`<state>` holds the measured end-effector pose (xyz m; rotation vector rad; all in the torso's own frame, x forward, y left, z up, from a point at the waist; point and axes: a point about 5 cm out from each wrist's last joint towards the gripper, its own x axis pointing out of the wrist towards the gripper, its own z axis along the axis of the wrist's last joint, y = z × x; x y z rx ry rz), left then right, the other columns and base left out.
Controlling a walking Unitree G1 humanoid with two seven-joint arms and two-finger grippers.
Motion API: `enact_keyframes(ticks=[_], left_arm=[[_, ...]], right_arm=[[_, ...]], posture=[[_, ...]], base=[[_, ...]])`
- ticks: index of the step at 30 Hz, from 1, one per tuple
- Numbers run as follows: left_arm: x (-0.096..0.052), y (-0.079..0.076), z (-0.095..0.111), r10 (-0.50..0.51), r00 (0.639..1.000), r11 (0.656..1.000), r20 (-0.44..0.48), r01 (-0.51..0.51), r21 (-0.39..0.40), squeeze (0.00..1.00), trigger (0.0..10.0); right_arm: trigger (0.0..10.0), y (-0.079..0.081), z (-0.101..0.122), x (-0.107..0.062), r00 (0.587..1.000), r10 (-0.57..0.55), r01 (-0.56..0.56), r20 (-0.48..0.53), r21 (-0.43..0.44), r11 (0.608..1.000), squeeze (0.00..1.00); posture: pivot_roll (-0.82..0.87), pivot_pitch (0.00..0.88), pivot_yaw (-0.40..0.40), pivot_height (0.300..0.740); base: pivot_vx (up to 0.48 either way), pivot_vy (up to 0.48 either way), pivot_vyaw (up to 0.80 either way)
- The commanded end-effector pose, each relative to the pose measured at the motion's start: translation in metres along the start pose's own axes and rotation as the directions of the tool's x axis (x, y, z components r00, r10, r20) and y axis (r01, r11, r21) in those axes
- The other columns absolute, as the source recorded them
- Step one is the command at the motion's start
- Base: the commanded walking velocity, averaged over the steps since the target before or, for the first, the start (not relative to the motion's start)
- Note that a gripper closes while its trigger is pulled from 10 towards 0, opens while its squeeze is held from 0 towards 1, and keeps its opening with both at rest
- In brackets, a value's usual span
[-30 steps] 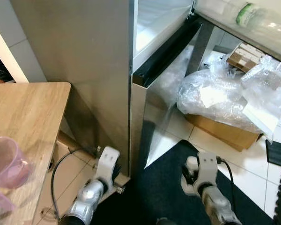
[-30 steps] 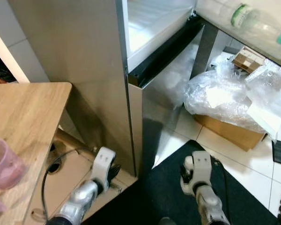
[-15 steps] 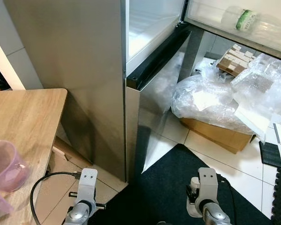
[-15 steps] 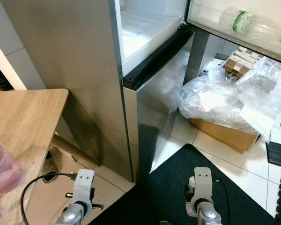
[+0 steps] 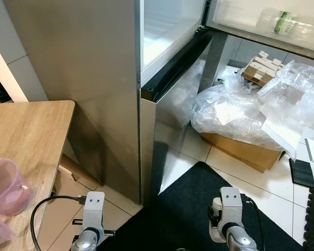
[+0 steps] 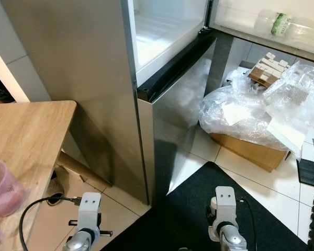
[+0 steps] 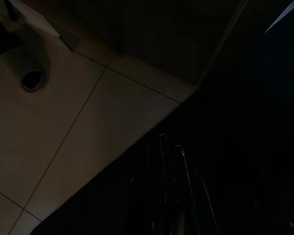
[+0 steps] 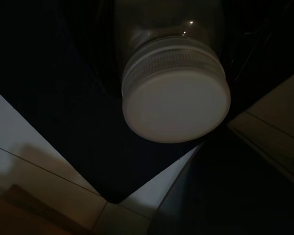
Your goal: Restocking fridge
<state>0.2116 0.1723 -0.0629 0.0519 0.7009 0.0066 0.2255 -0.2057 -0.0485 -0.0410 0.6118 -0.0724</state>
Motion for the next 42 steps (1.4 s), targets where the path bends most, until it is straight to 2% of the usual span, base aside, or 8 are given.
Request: enact_keyframes(ticks=[1,19,42], left_arm=[[-0.003,-0.002,-0.008,0.001,1.0,1.0,-0.021,-0.001,0.002,0.0,10.0],[-0.005,-0.006,-0.015,-0.014,0.999,1.0,-0.032,0.015,0.009,0.0,10.0],[-0.004,-0.01,-0.013,-0.022,0.999,1.0,-0.023,0.022,0.002,0.0,10.0]], right_arm=[[10.0,0.001,-0.008,-0.003,1.0,-0.001,0.001,-0.017,-0.006,1.0,0.0],[10.0,0.003,-0.019,-0.006,0.997,0.02,-0.022,-0.077,-0.036,0.999,0.0],[10.0,0.002,-0.017,-0.006,0.997,0.028,-0.032,-0.068,-0.057,0.998,0.0]], posture=[[-0.15,0.062,-0.01,0.74],[-0.15,0.062,-0.015,0.74],[-0.15,0.077,-0.01,0.74]], base=[[0.0,0.0,0.0],[0.0,0.0,0.0],[0.0,0.0,0.0]])
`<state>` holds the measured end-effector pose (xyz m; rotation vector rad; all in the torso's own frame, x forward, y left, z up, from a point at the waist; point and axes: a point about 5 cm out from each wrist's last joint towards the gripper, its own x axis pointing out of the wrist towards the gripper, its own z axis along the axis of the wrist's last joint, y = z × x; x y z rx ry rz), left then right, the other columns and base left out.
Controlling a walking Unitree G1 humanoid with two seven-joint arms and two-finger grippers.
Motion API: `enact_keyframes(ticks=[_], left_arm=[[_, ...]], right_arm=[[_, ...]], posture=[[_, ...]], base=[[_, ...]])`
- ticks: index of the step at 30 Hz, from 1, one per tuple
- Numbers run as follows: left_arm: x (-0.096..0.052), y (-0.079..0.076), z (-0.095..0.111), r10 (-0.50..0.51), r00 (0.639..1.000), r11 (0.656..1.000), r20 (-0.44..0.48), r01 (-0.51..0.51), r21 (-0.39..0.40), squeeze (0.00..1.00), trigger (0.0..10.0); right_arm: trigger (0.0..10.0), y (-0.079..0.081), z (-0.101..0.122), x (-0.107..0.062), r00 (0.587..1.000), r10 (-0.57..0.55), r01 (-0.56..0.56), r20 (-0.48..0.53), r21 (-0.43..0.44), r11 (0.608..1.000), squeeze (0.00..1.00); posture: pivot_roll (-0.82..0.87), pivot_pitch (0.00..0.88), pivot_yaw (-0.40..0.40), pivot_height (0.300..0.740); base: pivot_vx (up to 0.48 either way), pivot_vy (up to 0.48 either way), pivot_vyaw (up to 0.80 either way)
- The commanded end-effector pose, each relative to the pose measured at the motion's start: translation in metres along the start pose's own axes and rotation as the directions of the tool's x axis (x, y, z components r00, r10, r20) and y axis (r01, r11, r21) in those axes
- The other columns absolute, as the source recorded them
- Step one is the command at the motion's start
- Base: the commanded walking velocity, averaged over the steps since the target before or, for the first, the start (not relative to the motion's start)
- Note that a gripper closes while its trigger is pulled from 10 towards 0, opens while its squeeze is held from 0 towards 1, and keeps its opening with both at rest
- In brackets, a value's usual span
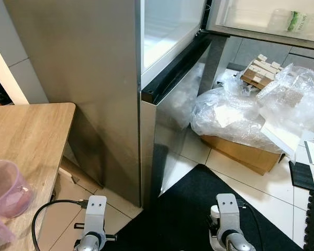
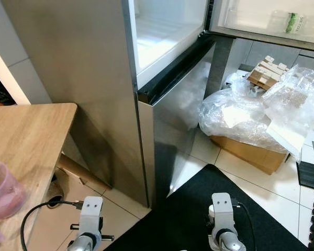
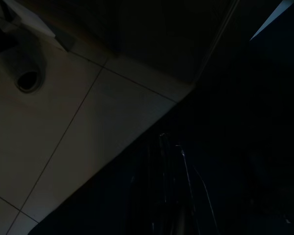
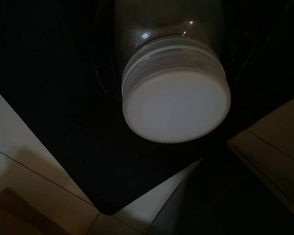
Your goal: Restocking fridge
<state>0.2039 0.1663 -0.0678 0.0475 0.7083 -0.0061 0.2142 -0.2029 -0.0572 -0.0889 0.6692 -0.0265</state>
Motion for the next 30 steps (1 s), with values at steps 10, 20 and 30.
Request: enact_keyframes(ticks=[10,20,30], left_arm=[[-0.001,-0.0044,-0.0038,-0.012,1.0,1.0,-0.011,0.012,0.003,0.0,10.0],[-0.001,-0.0039,-0.003,-0.007,1.0,1.0,-0.004,0.007,-0.004,0.0,10.0],[-0.0006,-0.0035,-0.0013,-0.002,1.0,1.0,0.005,0.002,-0.01,0.0,10.0]], right_arm=[[10.0,0.0,-0.0044,-0.0015,1.0,0.001,-0.001,-0.015,0.001,1.0,0.0],[10.0,0.0007,-0.0026,-0.001,1.0,0.009,-0.009,-0.007,-0.011,1.0,0.0],[10.0,0.0046,0.0009,0.0003,1.0,0.029,-0.029,0.008,-0.031,0.999,0.0]], posture=[[-0.15,0.079,-0.013,0.74],[-0.15,0.081,-0.015,0.74],[-0.15,0.085,-0.014,0.74]], base=[[0.0,0.0,0.0],[0.0,0.0,0.0],[0.0,0.0,0.0]])
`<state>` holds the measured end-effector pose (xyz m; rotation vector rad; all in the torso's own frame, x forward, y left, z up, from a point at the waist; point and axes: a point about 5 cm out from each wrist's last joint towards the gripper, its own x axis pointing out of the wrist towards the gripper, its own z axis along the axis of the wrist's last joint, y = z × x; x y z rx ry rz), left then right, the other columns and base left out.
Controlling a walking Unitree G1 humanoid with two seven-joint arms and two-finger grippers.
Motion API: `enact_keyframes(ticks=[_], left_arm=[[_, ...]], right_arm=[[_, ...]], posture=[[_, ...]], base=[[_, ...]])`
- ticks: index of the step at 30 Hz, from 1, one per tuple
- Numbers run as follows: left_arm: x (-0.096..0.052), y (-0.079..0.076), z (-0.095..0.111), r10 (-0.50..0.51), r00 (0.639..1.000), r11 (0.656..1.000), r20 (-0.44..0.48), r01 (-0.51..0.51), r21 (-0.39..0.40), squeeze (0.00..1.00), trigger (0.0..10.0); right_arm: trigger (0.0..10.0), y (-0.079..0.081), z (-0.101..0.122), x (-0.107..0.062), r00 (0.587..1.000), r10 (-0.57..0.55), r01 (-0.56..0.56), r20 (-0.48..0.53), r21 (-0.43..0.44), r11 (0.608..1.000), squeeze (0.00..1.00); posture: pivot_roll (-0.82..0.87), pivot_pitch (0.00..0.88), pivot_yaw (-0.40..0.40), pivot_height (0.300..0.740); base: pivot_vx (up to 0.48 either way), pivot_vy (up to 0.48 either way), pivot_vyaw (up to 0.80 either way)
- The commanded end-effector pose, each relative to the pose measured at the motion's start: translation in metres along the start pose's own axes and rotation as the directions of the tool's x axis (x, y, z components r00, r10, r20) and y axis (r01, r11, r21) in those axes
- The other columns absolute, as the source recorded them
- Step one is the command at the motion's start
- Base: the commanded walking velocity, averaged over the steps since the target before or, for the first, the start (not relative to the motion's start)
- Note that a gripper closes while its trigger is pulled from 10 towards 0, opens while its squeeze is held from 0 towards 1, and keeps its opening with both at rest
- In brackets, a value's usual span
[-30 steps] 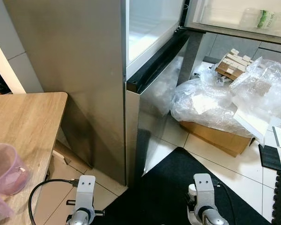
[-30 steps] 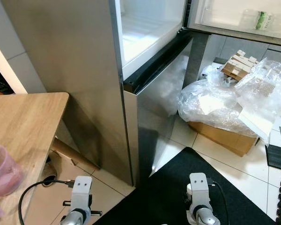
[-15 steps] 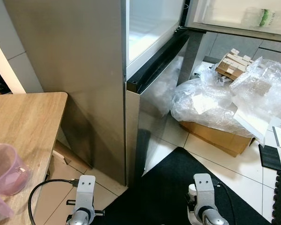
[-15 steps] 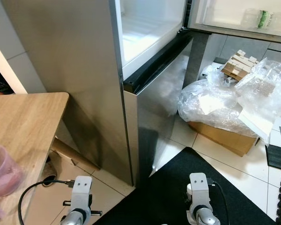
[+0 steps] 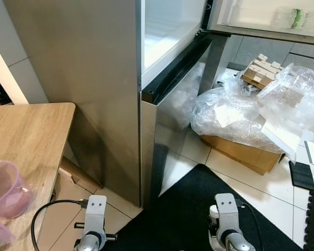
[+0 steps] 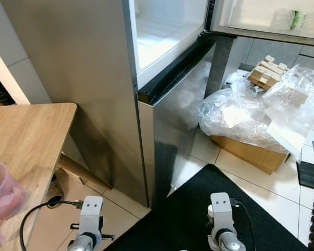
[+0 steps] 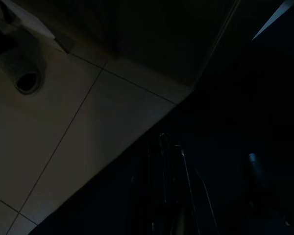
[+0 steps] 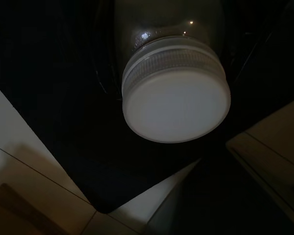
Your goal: Restocking fridge
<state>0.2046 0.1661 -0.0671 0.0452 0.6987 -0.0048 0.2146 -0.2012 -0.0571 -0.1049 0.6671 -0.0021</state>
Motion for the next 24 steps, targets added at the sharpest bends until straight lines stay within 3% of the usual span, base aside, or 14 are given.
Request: enact_keyframes(ticks=[1,8,13,16,24], left_arm=[[-0.0007,-0.0033,-0.0023,-0.003,1.0,1.0,-0.005,0.003,-0.008,0.0,10.0],[-0.0004,-0.0036,-0.0017,-0.007,1.0,1.0,-0.002,0.007,-0.007,0.0,10.0],[-0.0001,-0.0041,-0.0008,-0.008,1.0,1.0,0.001,0.008,-0.008,0.0,10.0],[-0.0002,-0.0046,-0.0008,-0.007,1.0,1.0,0.003,0.007,-0.01,0.0,10.0],[-0.0008,-0.0041,-0.0022,-0.002,1.0,1.0,0.001,0.002,-0.014,0.0,10.0]], right_arm=[[10.0,0.003,0.0004,0.0002,1.0,0.011,-0.011,0.005,-0.008,1.0,0.0],[10.0,0.0022,-0.0007,-0.0003,1.0,0.013,-0.013,0.001,-0.016,1.0,0.0],[10.0,0.0007,-0.0015,-0.0007,1.0,0.012,-0.012,-0.002,-0.023,1.0,0.0],[10.0,-0.0028,-0.0021,-0.0011,1.0,-0.009,0.009,-0.002,0.028,1.0,0.0],[10.0,-0.0025,-0.0025,-0.0008,1.0,-0.004,0.004,-0.011,0.018,1.0,0.0]], posture=[[-0.15,0.085,-0.014,0.74],[-0.15,0.084,-0.013,0.74],[-0.15,0.084,-0.017,0.74],[-0.15,0.082,-0.02,0.74],[-0.15,0.073,-0.023,0.74]], base=[[0.0,0.0,0.0],[0.0,0.0,0.0],[0.0,0.0,0.74],[0.0,0.0,0.0],[0.0,0.0,0.0]])
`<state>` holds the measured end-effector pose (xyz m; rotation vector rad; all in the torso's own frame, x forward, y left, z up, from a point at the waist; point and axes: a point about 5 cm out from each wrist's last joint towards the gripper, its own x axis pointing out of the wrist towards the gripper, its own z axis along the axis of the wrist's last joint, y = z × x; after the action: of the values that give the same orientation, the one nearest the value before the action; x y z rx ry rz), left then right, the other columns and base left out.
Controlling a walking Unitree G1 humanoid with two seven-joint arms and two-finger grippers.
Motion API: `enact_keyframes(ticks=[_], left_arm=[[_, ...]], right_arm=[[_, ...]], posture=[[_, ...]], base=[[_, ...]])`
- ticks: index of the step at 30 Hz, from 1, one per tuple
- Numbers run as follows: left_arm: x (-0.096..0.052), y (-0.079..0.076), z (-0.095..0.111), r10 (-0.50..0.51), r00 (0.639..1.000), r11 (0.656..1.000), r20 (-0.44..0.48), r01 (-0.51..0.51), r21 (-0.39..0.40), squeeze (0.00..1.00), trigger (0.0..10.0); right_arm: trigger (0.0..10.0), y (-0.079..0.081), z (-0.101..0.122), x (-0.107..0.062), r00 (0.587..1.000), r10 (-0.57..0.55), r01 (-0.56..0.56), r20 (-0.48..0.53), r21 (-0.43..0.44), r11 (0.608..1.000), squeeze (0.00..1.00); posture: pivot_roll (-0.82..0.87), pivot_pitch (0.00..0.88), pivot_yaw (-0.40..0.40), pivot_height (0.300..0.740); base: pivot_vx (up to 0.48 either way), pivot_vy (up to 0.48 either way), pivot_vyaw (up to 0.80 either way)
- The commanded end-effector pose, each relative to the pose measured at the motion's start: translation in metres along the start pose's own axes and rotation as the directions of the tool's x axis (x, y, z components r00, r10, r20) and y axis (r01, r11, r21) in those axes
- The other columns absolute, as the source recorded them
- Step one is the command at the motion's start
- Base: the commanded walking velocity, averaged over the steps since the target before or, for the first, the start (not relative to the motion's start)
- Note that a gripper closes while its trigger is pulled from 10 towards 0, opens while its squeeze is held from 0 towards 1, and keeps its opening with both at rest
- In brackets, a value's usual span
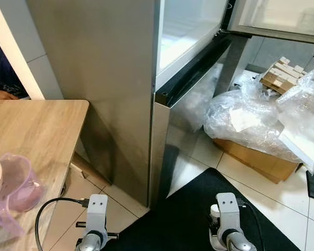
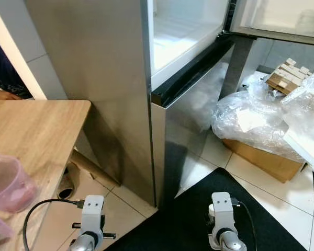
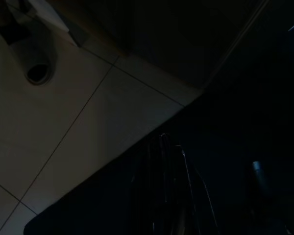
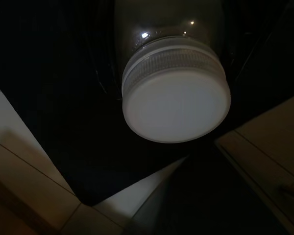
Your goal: Restocking fridge
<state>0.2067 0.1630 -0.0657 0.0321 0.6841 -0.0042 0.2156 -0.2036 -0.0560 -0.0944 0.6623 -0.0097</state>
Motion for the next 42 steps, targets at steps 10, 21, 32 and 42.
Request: enact_keyframes(ticks=[10,21,32,42], left_arm=[[-0.0013,-0.0004,-0.0028,0.005,1.0,1.0,-0.001,-0.005,-0.002,0.0,10.0],[-0.0018,0.0026,-0.0035,0.026,1.0,1.0,0.0,-0.026,0.0,0.0,10.0],[-0.0011,0.0025,-0.0016,0.027,1.0,1.0,0.005,-0.027,-0.005,0.0,10.0],[-0.0009,0.002,-0.0012,0.031,0.999,0.999,0.006,-0.031,-0.009,0.0,10.0]], right_arm=[[10.0,0.0004,-0.0003,0.0002,1.0,0.008,-0.009,-0.007,0.0,1.0,0.0],[10.0,0.0014,-0.0006,0.0002,1.0,0.015,-0.015,-0.009,-0.007,1.0,0.0],[10.0,0.0022,-0.0015,-0.0003,1.0,0.026,-0.026,-0.009,-0.028,0.999,0.0],[10.0,0.005,0.0005,0.0005,0.999,0.05,-0.05,-0.005,-0.058,0.997,0.0]], posture=[[-0.15,0.065,-0.028,0.74],[-0.15,0.068,-0.026,0.74],[-0.15,0.068,-0.026,0.74],[-0.15,0.069,-0.031,0.74]], base=[[0.0,0.0,0.0],[0.0,-0.228,0.0],[0.0,-0.48,0.0],[0.0,-0.48,0.48]])
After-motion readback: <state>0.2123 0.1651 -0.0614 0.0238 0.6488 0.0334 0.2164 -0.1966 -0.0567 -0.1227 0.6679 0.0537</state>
